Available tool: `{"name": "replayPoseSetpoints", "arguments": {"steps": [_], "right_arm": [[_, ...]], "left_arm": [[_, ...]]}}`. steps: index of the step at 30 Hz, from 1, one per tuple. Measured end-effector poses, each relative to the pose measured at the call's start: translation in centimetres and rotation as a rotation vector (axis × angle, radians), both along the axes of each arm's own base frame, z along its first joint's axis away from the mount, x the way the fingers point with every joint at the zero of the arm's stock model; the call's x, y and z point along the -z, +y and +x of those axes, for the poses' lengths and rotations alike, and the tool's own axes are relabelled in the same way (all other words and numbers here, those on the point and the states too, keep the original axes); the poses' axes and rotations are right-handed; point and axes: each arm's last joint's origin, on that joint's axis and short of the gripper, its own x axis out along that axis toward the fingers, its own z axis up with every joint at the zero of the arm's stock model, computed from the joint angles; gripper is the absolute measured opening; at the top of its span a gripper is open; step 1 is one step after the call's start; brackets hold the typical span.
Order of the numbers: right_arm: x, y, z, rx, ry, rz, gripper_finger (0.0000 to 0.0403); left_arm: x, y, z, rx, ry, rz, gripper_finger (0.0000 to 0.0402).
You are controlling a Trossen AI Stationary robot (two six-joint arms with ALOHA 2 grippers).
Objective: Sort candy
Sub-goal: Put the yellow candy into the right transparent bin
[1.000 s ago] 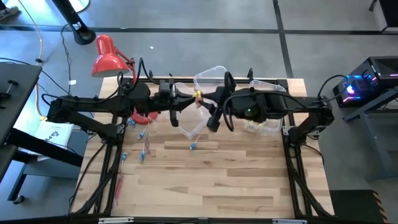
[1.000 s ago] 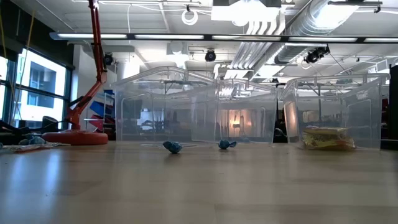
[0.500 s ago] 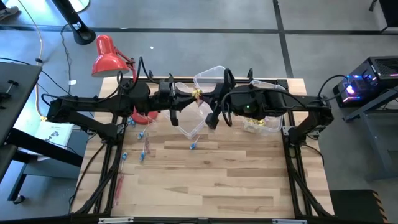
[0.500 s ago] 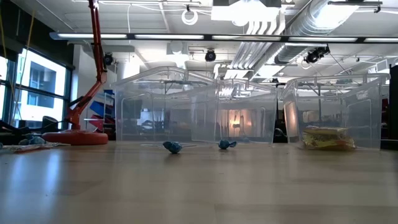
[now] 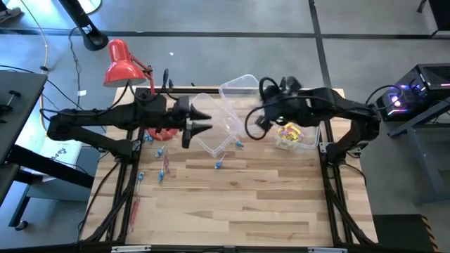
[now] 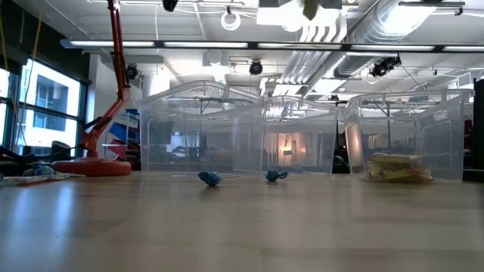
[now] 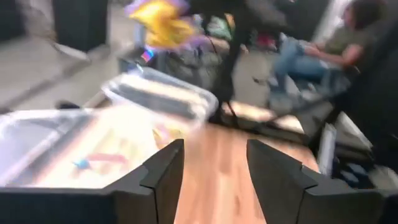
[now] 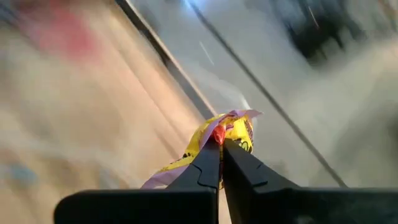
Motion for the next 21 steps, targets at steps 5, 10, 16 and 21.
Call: {"name": "replayPoseSetpoints", "arguments": {"steps": [5, 10, 16, 21], "right_arm": [[5.3, -1.4, -1.1, 0.146, 0.104, 0.142, 0.0000], [11.4, -2.7, -4.3, 0.387, 0.154, 0.263, 0.0000], [15.2, -3.4, -9.0, 0.633, 0.036, 0.327, 0.0000], [17.1, -3.5, -10.9, 0.717, -0.032, 0.372, 0.0001]], "left_arm": [[2.6, -1.3, 0.4, 0.136, -0.021, -0.087, 0.0171], [6.4, -2.7, 0.6, 0.172, -0.111, -0.233, 0.0172], [8.9, -3.6, 0.1, 0.181, -0.171, -0.392, 0.0172], [8.9, -3.7, 0.0, 0.183, -0.182, -0.408, 0.0172]]}}
